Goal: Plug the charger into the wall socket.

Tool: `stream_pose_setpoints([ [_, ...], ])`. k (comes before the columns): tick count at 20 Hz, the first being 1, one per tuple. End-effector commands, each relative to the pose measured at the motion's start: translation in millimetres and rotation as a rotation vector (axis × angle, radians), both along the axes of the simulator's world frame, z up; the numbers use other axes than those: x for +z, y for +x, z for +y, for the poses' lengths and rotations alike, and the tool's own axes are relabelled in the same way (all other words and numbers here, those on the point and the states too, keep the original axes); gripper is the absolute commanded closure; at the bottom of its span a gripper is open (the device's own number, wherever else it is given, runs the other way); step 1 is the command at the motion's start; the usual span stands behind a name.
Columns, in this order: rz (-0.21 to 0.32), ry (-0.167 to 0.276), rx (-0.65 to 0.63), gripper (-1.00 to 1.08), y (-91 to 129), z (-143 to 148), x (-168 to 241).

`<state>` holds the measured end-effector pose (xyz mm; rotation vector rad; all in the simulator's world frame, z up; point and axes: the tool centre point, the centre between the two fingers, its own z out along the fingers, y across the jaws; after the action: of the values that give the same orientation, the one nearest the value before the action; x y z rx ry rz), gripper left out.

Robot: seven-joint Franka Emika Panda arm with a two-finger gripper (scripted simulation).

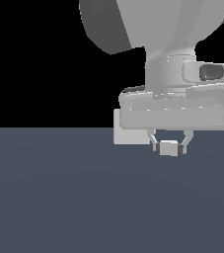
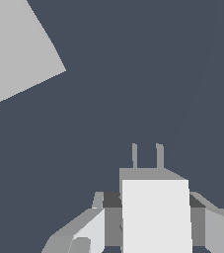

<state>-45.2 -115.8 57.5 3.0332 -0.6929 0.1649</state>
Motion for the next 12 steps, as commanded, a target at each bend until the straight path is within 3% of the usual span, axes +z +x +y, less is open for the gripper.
stream_pose_setpoints([
  [1,0.000,-0.001,0.092,1.08,7.8,9.4,8.6],
  [12,0.001,0.000,0.390,1.08,25.1,45.3,35.5],
])
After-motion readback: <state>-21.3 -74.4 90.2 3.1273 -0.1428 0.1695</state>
